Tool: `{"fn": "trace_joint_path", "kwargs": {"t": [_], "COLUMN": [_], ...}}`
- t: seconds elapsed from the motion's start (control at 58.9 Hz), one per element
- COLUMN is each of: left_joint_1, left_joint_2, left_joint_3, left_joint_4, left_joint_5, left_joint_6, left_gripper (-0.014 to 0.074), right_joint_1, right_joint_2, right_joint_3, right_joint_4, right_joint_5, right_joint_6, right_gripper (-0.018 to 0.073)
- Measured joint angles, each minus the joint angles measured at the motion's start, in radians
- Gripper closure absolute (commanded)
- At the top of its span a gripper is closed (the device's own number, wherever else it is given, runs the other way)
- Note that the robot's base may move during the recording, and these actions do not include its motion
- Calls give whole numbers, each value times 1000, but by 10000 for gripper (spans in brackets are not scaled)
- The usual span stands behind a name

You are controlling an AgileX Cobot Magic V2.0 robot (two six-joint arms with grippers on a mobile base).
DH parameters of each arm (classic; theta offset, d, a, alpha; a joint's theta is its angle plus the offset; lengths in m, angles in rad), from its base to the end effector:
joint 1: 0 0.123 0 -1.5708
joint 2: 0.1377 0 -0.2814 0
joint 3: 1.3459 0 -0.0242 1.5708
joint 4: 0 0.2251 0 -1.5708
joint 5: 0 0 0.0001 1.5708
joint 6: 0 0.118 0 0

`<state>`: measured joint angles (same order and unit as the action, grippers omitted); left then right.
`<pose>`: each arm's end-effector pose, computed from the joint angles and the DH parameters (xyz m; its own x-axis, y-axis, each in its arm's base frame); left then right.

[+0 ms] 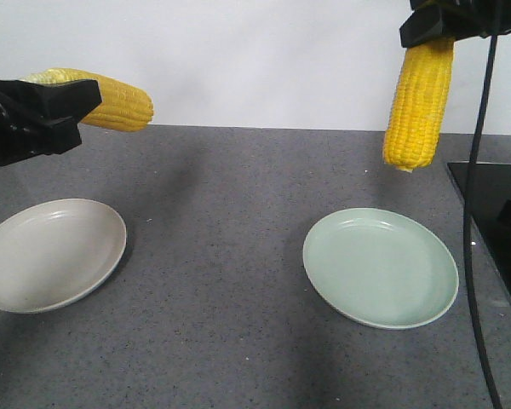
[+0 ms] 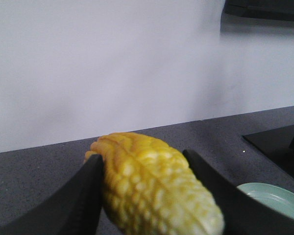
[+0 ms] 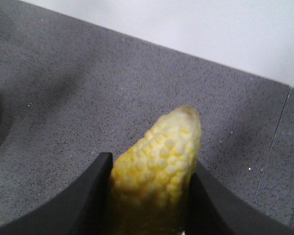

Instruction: Distribute corn equally

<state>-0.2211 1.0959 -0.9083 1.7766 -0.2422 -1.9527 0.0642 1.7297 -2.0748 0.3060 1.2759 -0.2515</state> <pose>0.2347 -0.0810 0.3728 -0.2189 -0.1194 -0.9684 0.4085 0.8901 -0.2021 0.3498 0.0566 0.4249 -0.6864 -0.1969 -0.7001 -0.3696 0.9235 0.1025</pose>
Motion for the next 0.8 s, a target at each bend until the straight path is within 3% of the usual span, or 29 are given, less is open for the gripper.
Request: {"fn": "trace_joint_path", "kwargs": {"t": [0.153,0.323,0.526,0.798], "left_joint_1": [2,49,154,259], "left_joint_2": [0,0,0,0], "left_joint_3": [14,14,14,14], "left_joint_4": [-3,-6,-6,4], "left_joint_5": [56,53,-76,-234], "left_joint_6": [-61,-106,-170,-182], "left_gripper": [603,603,603,603], "right_joint_1": [0,0,0,0], "right_joint_2": [30,23,-21,-20], "right_joint_3": [90,275,447,565], "right_joint_4": [-1,-5,-8,40], "right_joint_5": [-11,-14,-16,-62], "right_joint_6": [-2,-26,-70,-130], "right_gripper": [567,566,565,559]}}
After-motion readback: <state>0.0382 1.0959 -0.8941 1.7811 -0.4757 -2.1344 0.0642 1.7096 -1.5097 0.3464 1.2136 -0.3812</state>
